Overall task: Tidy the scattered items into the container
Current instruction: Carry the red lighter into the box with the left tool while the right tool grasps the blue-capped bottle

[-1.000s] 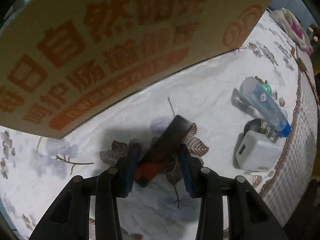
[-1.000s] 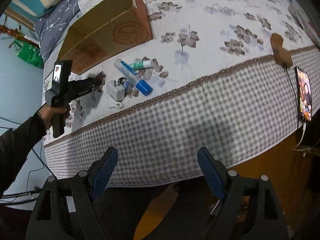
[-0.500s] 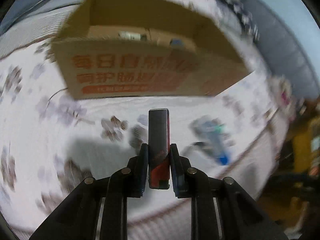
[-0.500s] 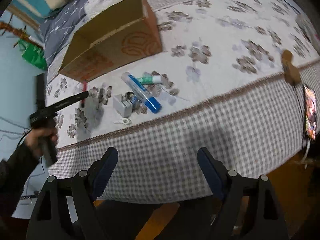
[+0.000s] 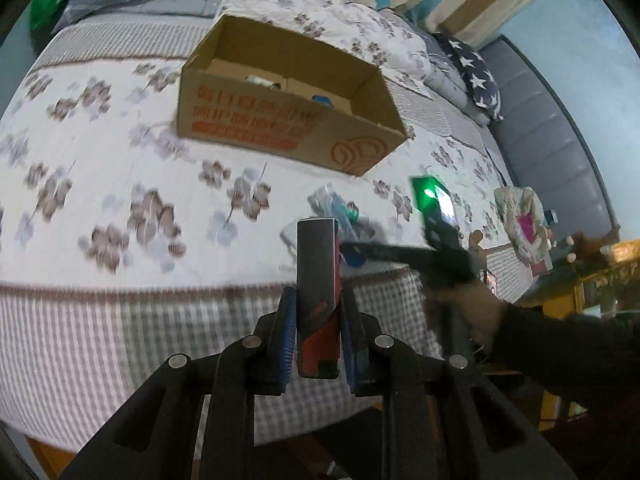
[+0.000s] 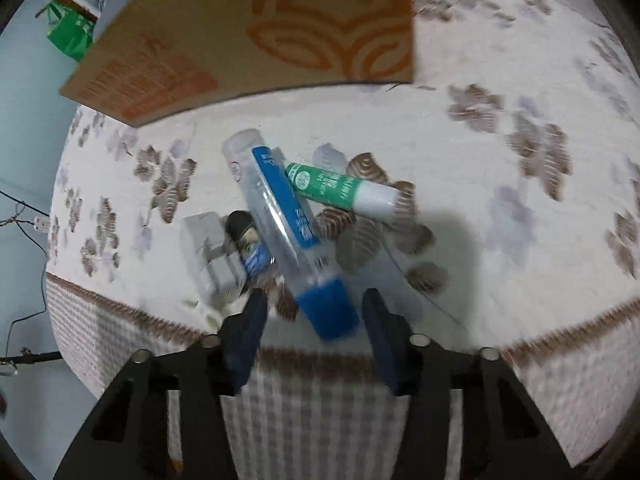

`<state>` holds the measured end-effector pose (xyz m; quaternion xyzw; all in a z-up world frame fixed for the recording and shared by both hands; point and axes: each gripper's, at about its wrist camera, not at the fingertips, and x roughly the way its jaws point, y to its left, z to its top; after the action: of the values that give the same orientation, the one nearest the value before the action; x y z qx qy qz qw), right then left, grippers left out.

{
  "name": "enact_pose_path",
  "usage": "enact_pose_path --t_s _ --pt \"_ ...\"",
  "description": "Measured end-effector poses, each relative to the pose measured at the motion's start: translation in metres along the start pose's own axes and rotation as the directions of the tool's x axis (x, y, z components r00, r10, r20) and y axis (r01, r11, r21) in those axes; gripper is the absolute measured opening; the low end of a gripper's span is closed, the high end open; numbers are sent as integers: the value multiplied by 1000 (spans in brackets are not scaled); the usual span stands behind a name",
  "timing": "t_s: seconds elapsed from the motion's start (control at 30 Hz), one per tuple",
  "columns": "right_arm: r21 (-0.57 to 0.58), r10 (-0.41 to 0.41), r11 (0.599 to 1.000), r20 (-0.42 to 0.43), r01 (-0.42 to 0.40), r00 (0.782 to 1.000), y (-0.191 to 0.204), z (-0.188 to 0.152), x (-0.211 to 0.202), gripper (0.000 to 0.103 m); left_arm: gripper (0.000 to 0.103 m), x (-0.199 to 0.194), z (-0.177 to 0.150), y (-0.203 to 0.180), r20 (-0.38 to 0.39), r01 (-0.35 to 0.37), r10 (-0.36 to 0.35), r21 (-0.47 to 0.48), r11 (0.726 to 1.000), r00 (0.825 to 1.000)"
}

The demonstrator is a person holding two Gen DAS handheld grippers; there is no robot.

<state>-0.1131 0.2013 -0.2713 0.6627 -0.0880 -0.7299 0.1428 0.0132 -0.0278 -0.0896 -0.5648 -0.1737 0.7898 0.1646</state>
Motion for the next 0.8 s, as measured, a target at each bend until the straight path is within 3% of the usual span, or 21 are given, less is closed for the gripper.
enact_pose_path --t_s 0.17,0.27,0.4,0.63,0.8 --pt "-59 -23 998 -9 22 1000 5 10 12 103 19 -5 -7 -5 16 -5 6 -23 1000 1000" --pt "-15 21 1000 -15 -21 1000 -2 7 -2 103 19 -13 1 -11 52 5 -4 -17 1000 999" --pt "70 112 991 64 -116 992 -12 -7 -53 103 19 -29 19 -23 111 25 -26 11 1000 993" --pt "94 253 957 199 -275 947 -14 -38 -160 103 19 -57 49 -53 190 81 -93 66 994 977" --pt "76 248 958 274 -278 929 -20 -45 -203 103 19 -64 65 -72 199 101 -122 114 988 972"
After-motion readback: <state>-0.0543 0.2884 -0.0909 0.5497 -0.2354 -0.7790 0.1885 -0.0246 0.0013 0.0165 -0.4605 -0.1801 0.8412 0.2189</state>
